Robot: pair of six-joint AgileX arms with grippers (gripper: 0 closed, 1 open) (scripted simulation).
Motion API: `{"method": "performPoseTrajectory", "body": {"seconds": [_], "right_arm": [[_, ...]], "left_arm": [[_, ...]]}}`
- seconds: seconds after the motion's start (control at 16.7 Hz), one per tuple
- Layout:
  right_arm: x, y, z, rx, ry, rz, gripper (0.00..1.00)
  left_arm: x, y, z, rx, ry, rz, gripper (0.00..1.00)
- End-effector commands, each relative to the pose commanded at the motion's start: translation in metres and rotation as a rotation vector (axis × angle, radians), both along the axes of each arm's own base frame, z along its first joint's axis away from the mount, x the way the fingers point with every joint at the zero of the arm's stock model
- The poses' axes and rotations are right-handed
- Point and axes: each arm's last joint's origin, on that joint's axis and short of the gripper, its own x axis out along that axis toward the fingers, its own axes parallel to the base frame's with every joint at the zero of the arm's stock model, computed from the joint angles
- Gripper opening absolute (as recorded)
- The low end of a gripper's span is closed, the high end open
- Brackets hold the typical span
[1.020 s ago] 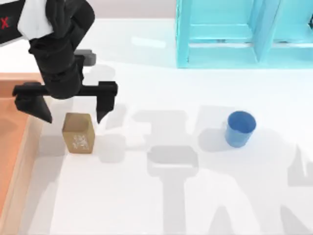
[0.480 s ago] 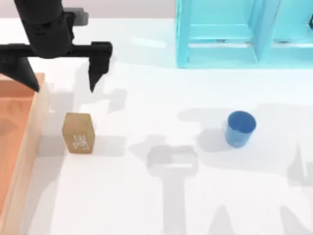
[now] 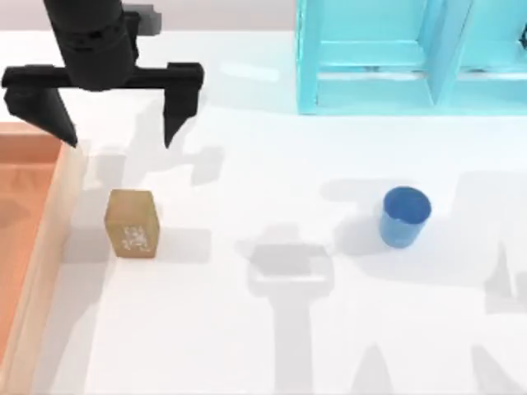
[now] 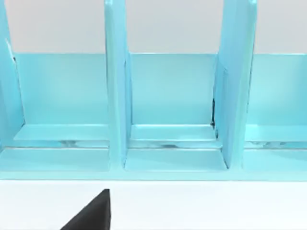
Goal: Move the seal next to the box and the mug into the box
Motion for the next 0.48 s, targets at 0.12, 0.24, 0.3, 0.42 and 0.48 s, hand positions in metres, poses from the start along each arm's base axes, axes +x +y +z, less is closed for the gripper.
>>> {"method": "performPoseTrajectory", "body": {"seconds": [0.12, 0.24, 0.3, 0.42, 0.48], "right_arm": [[0.000, 0.000, 0.000, 0.000, 0.000, 0.000, 1.00], [0.000, 0.000, 0.000, 0.000, 0.000, 0.000, 1.00], [0.000, 0.000, 0.000, 0.000, 0.000, 0.000, 1.00], [0.000, 0.000, 0.000, 0.000, 0.000, 0.000, 1.00], [0.000, 0.000, 0.000, 0.000, 0.000, 0.000, 1.00]], "left_arm": [[0.007, -0.031, -0.008, 0.019, -0.025, 0.004, 1.00], [0.011, -0.076, -0.019, 0.035, -0.065, 0.012, 1.00], [0.010, -0.102, -0.027, 0.040, -0.090, 0.012, 1.00], [-0.001, -0.160, -0.042, 0.039, -0.147, 0.004, 1.00], [-0.011, -0.188, -0.050, 0.032, -0.178, -0.001, 1.00]]}}
